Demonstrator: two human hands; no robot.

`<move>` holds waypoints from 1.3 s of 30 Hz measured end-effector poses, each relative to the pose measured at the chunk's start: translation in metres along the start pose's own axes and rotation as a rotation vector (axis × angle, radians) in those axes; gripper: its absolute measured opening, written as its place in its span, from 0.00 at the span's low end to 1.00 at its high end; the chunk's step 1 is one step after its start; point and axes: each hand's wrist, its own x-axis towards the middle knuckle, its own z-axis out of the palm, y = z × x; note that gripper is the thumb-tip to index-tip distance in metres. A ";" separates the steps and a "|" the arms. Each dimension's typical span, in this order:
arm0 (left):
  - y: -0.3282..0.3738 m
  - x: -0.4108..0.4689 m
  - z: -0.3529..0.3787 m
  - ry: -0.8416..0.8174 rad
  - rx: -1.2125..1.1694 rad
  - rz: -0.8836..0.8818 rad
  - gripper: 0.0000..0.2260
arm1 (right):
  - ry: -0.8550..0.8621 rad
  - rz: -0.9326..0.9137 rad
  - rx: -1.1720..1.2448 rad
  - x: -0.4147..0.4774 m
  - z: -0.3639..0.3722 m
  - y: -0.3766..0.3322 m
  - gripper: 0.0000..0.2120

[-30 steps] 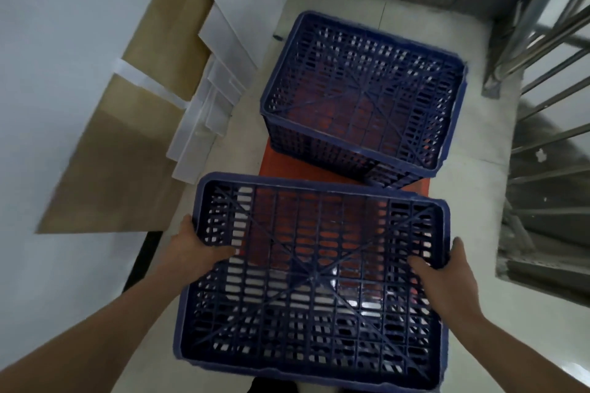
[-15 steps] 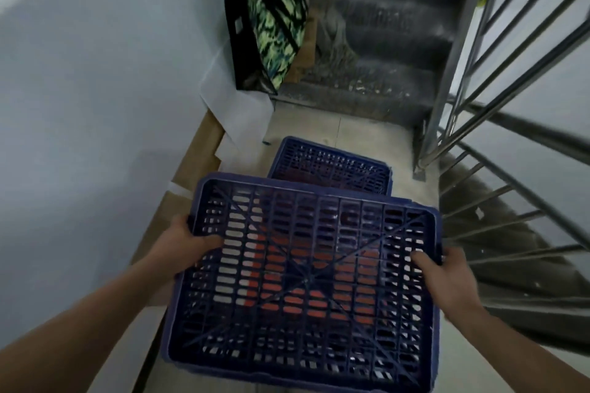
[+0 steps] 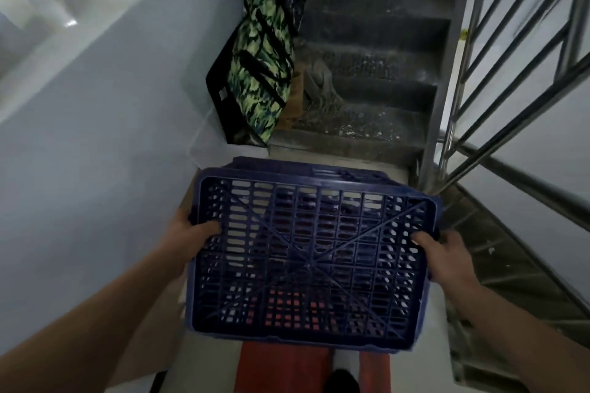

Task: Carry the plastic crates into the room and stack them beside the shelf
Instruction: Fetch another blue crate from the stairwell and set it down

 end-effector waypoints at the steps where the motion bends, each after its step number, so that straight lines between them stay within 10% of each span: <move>1: 0.006 0.009 0.005 0.009 -0.026 -0.012 0.20 | -0.012 0.004 0.005 0.011 0.001 -0.005 0.20; 8: 0.029 0.062 0.048 -0.012 -0.082 -0.103 0.21 | -0.063 0.005 0.082 0.114 0.014 0.012 0.31; 18: 0.001 0.113 0.071 -0.214 -0.053 -0.359 0.29 | -0.056 0.113 0.213 0.091 0.038 0.004 0.06; 21: -0.009 0.120 0.069 -0.218 -0.057 -0.366 0.34 | -0.004 0.152 0.273 0.095 0.046 0.007 0.09; 25: -0.009 0.129 0.056 -0.265 -0.144 -0.368 0.12 | -0.007 0.358 0.356 0.110 0.038 0.009 0.29; 29: -0.009 0.145 0.044 -0.246 -0.207 -0.365 0.28 | -0.189 0.438 0.184 0.122 0.020 0.014 0.54; 39: 0.003 0.152 0.066 -0.429 0.086 -0.410 0.25 | -0.497 0.462 -0.080 0.140 0.018 0.009 0.45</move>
